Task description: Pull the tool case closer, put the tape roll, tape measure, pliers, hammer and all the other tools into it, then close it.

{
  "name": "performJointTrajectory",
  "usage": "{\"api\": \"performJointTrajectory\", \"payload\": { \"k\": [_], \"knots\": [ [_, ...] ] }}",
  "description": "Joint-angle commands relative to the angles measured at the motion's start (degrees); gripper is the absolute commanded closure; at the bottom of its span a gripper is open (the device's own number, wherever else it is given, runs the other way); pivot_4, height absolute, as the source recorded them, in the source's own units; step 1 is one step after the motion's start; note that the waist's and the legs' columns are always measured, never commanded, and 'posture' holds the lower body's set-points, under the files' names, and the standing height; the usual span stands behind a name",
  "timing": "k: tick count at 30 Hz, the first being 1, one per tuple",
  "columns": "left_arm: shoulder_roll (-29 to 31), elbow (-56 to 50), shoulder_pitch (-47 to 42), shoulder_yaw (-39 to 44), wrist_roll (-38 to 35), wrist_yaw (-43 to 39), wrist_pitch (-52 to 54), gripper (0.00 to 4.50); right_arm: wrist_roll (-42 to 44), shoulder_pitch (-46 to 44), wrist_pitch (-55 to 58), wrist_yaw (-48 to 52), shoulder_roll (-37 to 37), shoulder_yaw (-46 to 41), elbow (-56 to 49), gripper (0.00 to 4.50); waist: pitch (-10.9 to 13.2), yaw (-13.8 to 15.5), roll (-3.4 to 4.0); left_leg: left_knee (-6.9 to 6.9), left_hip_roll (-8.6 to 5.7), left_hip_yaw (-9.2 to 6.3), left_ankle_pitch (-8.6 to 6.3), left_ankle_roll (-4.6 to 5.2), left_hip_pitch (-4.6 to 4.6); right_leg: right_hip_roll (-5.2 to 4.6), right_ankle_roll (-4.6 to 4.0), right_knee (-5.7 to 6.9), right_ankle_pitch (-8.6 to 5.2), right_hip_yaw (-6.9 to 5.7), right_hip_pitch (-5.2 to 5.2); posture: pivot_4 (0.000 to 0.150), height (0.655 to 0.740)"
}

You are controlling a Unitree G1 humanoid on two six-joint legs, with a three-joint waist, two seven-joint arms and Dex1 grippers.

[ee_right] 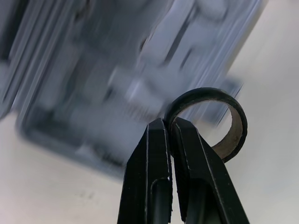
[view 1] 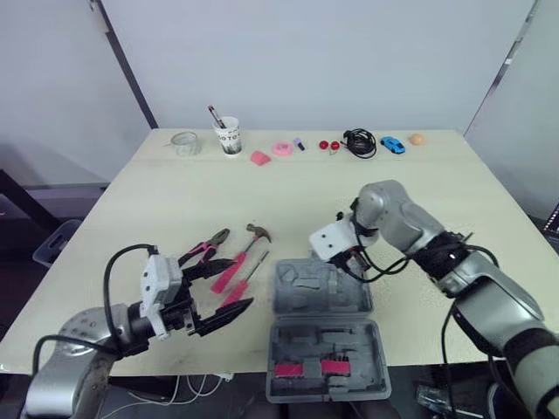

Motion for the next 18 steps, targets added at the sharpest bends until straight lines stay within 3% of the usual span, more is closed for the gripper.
{"api": "performJointTrajectory", "payload": {
  "k": [1,10,18],
  "knots": [
    [-0.82,-3.95,2.88,4.12,-2.62,2.71,0.62,0.00,-0.71,-2.62,0.07,-1.47,3.58,1.11,2.29,4.44,0.01,-0.04,0.01,-0.01,0.00,0.00,0.00,0.00,0.00,0.00,0.00,0.00,0.00,-0.02,-0.01,0.150,0.7400],
    [-3.40,-7.15,9.61,8.00,-3.88,7.01,1.18,0.00,-1.84,-5.31,-2.21,-7.42,14.33,3.87,12.70,4.44,0.04,-0.12,0.06,-0.02,-0.06,-0.04,0.01,-0.05,-0.05,-0.10,-0.03,-0.01,0.00,-0.14,-0.01,0.150,0.7400],
    [-2.93,-6.13,10.01,8.12,-3.33,8.21,1.19,0.00,-2.29,-5.40,-4.77,-10.33,17.27,4.24,17.69,4.44,0.07,-1.12,0.08,-0.09,-0.04,-0.14,0.02,-0.07,-0.03,-0.10,-0.04,0.00,0.00,-0.20,-0.03,0.150,0.7400]
  ]
}}
